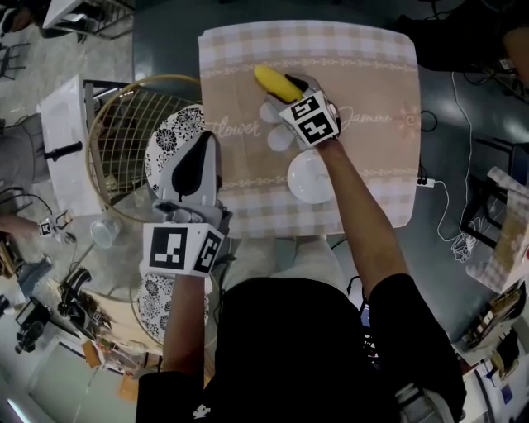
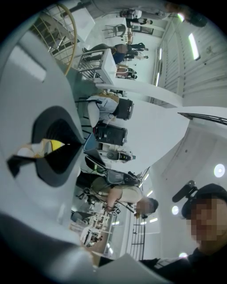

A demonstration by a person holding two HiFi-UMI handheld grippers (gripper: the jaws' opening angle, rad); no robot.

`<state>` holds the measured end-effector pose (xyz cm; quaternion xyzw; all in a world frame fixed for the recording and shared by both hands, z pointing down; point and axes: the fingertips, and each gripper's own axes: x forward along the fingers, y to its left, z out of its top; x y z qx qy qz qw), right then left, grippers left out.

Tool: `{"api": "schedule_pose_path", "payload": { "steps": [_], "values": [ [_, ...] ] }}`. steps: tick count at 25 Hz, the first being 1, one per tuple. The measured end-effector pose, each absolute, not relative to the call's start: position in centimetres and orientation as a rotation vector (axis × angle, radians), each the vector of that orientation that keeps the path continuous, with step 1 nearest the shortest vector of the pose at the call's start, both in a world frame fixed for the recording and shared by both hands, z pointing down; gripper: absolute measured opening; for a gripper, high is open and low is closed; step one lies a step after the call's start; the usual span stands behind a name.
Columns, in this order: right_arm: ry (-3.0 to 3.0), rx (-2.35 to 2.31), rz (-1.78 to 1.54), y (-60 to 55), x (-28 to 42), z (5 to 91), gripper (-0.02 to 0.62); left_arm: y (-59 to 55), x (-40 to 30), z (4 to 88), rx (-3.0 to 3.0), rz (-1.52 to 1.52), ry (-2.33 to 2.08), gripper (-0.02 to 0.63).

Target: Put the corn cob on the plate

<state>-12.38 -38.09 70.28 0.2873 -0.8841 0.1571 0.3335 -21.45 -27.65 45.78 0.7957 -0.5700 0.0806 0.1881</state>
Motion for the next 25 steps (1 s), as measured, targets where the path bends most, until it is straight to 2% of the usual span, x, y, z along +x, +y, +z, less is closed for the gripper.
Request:
{"api": "schedule_pose_path", "payload": {
  "steps": [25],
  "values": [
    [-2.336,0.757,0.447,-23.5,-4.7,67.6,0.255,-26.1,-16.7,44.6,2.273,0.192,-1.564,0.006]
  ]
}}
